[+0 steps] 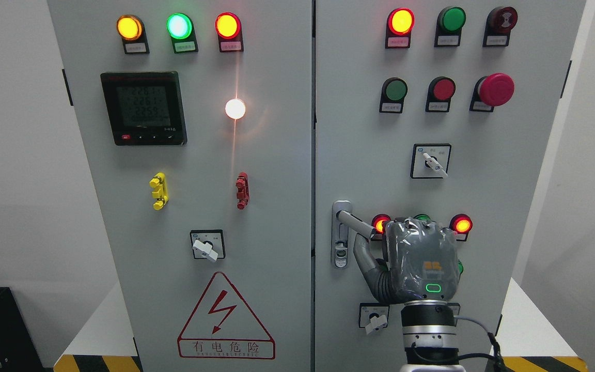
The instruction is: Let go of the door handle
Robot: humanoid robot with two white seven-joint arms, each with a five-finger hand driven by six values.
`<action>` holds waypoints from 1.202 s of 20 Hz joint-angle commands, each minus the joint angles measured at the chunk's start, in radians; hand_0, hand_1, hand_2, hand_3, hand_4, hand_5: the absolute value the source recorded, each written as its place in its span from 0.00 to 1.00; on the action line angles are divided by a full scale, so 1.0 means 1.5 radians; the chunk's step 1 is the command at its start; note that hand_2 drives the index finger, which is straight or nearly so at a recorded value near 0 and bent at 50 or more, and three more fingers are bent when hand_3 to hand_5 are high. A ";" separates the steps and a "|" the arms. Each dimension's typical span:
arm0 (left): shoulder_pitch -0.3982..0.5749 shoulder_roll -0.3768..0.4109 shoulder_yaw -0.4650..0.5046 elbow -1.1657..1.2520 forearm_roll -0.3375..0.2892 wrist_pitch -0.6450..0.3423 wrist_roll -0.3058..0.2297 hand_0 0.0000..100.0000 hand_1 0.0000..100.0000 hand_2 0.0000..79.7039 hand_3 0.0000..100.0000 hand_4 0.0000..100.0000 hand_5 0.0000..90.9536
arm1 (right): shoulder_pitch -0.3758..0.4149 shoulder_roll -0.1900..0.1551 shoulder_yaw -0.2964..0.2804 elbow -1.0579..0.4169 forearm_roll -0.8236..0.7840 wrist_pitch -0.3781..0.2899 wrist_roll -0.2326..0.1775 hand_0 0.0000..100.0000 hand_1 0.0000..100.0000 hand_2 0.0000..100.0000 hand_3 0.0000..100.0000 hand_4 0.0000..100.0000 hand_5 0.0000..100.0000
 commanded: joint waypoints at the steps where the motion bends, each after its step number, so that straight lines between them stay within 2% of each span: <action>1: 0.000 0.000 0.000 0.000 0.000 0.000 0.000 0.12 0.56 0.00 0.00 0.00 0.00 | -0.002 0.000 0.000 -0.001 0.000 0.000 0.001 0.55 0.38 0.98 1.00 1.00 1.00; 24: -0.003 0.000 0.000 0.000 0.000 0.000 0.000 0.12 0.56 0.00 0.00 0.00 0.00 | -0.006 0.000 -0.002 -0.004 0.000 0.000 0.001 0.55 0.37 0.98 1.00 1.00 1.00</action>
